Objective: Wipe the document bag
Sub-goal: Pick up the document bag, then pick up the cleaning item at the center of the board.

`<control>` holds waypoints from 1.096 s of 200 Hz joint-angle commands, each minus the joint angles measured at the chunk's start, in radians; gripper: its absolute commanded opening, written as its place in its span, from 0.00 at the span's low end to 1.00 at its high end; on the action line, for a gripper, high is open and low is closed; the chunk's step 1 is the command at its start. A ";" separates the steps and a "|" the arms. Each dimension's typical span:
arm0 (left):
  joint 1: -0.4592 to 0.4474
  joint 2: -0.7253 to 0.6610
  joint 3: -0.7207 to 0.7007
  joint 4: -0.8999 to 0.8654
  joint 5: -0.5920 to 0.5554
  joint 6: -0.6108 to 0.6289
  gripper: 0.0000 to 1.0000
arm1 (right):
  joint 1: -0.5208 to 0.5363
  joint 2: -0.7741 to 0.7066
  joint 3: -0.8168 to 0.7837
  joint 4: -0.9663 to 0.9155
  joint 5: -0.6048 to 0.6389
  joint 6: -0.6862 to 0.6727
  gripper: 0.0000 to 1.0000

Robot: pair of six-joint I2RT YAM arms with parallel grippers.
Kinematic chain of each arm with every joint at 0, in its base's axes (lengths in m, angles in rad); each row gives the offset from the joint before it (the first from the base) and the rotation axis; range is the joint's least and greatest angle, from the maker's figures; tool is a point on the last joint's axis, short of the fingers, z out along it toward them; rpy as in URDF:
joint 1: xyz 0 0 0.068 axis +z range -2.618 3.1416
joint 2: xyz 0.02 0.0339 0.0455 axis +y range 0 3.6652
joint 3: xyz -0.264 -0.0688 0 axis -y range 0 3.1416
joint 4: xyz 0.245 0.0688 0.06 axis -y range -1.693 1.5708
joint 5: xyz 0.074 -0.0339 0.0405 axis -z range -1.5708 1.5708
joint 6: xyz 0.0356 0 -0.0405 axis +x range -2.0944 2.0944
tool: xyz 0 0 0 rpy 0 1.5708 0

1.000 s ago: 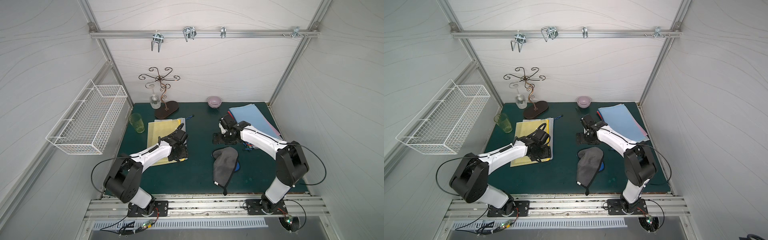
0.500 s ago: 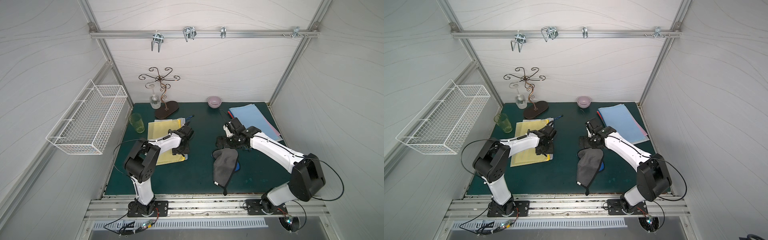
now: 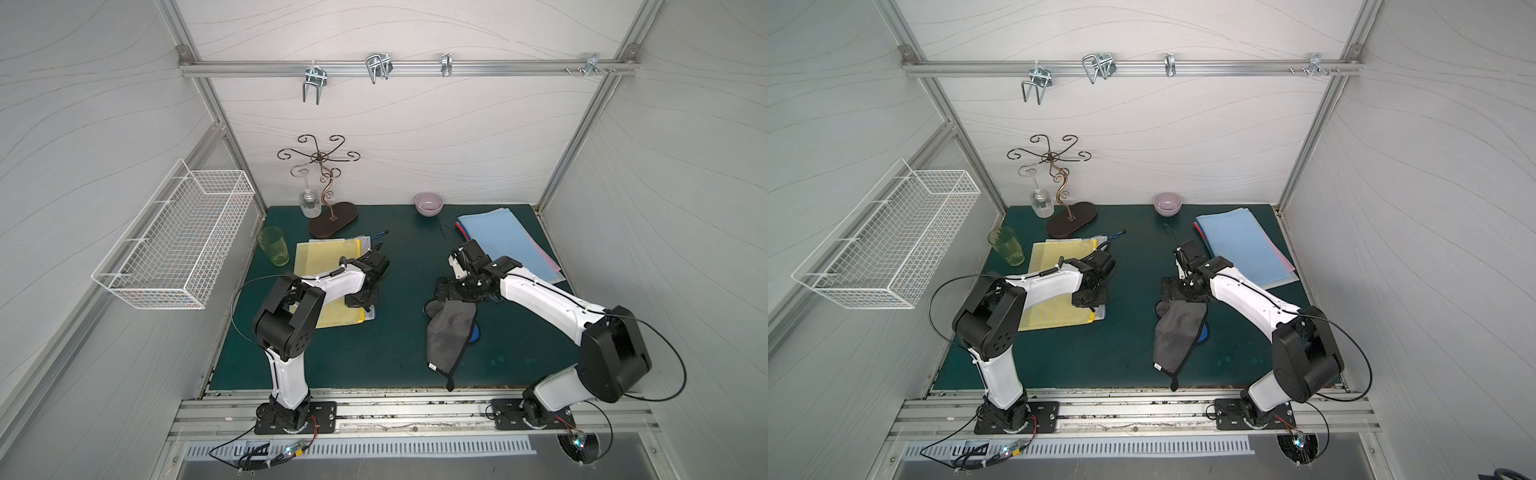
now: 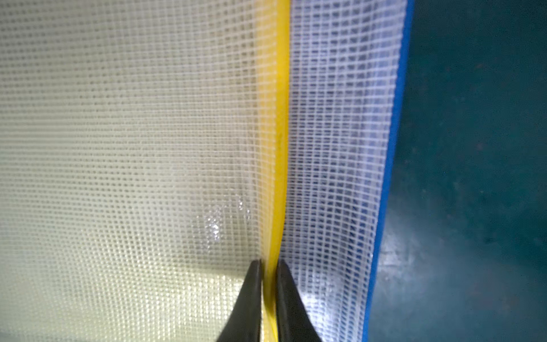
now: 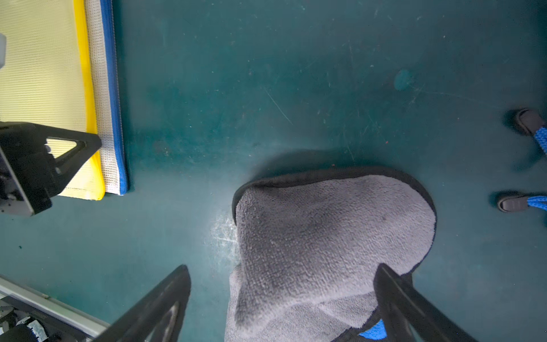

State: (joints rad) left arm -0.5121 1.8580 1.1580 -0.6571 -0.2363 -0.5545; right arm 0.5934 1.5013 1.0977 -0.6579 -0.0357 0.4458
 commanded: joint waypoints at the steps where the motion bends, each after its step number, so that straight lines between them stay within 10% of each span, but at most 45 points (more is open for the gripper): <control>1: 0.004 0.019 -0.020 -0.050 -0.012 0.019 0.01 | -0.006 -0.017 -0.014 -0.009 -0.004 -0.010 0.97; 130: -0.125 -0.311 0.004 -0.080 0.207 0.004 0.00 | 0.023 0.278 -0.067 -0.004 -0.011 -0.010 0.96; 162: -0.177 -0.341 -0.018 -0.005 0.284 -0.065 0.00 | -0.004 0.273 -0.074 0.006 -0.021 -0.007 0.71; 191: -0.202 -0.298 -0.021 0.037 0.323 -0.077 0.00 | -0.031 0.220 -0.096 0.004 -0.031 -0.002 0.00; 219: -0.268 -0.216 0.022 0.068 0.343 -0.087 0.00 | -0.049 0.088 -0.116 -0.058 0.086 0.019 0.00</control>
State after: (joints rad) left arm -0.7296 1.5703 1.1358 -0.6464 0.0624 -0.6163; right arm 0.5575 1.6951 1.0115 -0.6456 -0.0231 0.4442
